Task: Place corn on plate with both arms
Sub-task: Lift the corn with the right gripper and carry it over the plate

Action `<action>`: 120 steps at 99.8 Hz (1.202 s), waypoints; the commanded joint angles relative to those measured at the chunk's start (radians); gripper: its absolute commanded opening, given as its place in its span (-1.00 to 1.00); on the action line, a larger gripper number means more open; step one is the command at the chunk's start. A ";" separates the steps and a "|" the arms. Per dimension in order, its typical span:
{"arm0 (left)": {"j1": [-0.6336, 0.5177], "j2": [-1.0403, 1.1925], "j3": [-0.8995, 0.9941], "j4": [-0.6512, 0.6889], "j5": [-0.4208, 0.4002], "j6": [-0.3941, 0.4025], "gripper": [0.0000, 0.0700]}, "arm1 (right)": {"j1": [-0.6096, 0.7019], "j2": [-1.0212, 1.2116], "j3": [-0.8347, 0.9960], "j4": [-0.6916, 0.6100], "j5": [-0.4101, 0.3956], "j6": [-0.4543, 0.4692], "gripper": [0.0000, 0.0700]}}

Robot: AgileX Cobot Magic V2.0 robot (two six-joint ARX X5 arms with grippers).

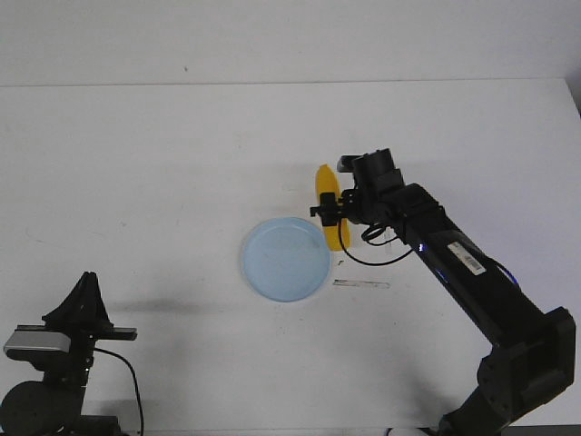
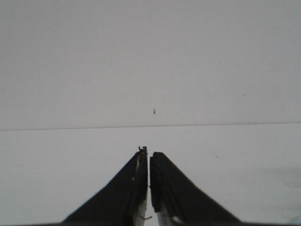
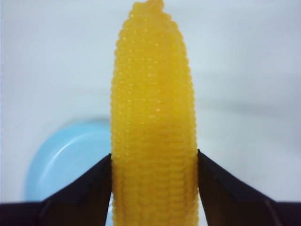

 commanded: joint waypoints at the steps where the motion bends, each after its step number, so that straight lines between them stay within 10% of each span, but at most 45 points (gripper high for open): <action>1: 0.001 -0.003 0.010 0.011 -0.002 -0.009 -0.99 | 0.052 0.033 0.012 0.019 -0.007 -0.033 -0.26; 79: 0.001 -0.003 0.010 0.011 -0.002 -0.009 -0.99 | 0.208 0.200 0.007 -0.021 -0.005 0.007 -0.17; 97: 0.001 -0.003 0.010 0.011 -0.002 -0.009 -0.99 | 0.210 0.196 0.010 -0.010 -0.002 0.006 0.40; 120: 0.001 -0.003 0.010 0.011 -0.002 -0.009 -0.99 | 0.210 0.121 0.044 0.005 0.007 -0.016 0.42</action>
